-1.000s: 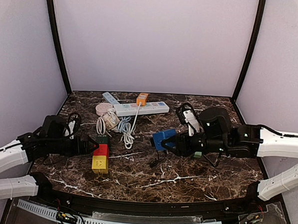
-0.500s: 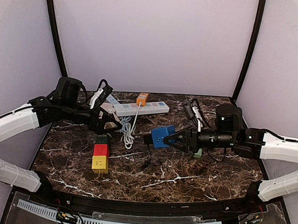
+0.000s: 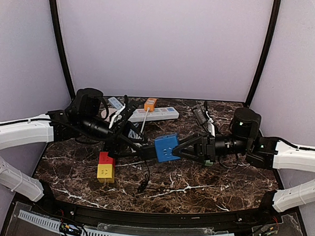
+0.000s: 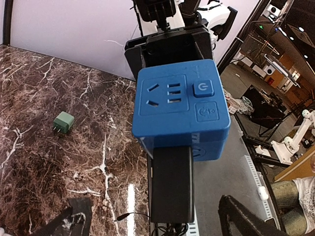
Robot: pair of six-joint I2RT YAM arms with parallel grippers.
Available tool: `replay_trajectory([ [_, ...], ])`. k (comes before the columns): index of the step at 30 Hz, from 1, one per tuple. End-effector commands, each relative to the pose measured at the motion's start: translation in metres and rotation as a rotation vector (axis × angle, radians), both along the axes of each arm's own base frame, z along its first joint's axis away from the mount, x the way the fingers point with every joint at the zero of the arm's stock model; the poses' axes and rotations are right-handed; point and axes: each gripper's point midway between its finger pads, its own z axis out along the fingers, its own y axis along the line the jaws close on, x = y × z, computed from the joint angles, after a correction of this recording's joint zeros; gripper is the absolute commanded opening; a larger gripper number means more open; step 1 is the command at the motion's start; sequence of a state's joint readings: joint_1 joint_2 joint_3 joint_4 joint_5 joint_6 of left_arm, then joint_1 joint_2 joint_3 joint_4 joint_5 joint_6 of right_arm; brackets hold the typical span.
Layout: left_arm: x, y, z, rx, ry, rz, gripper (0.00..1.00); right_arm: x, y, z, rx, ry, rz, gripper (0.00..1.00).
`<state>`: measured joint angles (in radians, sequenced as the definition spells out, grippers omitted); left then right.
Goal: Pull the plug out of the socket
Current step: Remove the plug from the socket.
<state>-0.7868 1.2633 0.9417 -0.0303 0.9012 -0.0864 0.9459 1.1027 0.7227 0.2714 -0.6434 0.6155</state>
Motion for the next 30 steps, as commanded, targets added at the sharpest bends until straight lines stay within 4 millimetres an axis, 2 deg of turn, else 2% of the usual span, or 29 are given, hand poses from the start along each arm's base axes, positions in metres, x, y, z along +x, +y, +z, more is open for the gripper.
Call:
replay_trajectory([
  [1, -0.014, 0.0, 0.004, -0.032, 0.031, -0.05, 0.85, -0.01, 0.004, 0.018, 0.079, -0.001, 0.073, 0.0],
  [7, -0.023, 0.002, 0.0, -0.026, 0.055, -0.075, 0.69, -0.01, 0.009, 0.02, 0.075, -0.008, 0.08, 0.0],
  [11, -0.03, -0.002, -0.006, -0.012, 0.094, -0.109, 0.66, -0.007, 0.012, 0.019, 0.06, -0.007, 0.08, 0.0],
  [17, -0.041, -0.008, -0.009, -0.008, 0.152, -0.178, 0.43, -0.005, 0.014, 0.015, 0.05, -0.002, 0.075, 0.0],
  [20, -0.043, -0.009, -0.01, -0.008, 0.155, -0.183, 0.24, -0.004, 0.015, 0.013, 0.04, 0.005, 0.073, 0.0],
  [22, -0.042, -0.009, -0.01, -0.01, 0.155, -0.183, 0.16, -0.003, 0.016, 0.011, 0.035, 0.007, 0.071, 0.0],
  [27, -0.043, -0.008, -0.009, -0.011, 0.15, -0.185, 0.03, 0.009, 0.014, 0.005, 0.004, 0.016, -0.006, 0.0],
  [30, -0.043, -0.008, -0.01, -0.007, 0.145, -0.181, 0.01, 0.023, 0.01, -0.002, -0.038, 0.026, -0.107, 0.0],
])
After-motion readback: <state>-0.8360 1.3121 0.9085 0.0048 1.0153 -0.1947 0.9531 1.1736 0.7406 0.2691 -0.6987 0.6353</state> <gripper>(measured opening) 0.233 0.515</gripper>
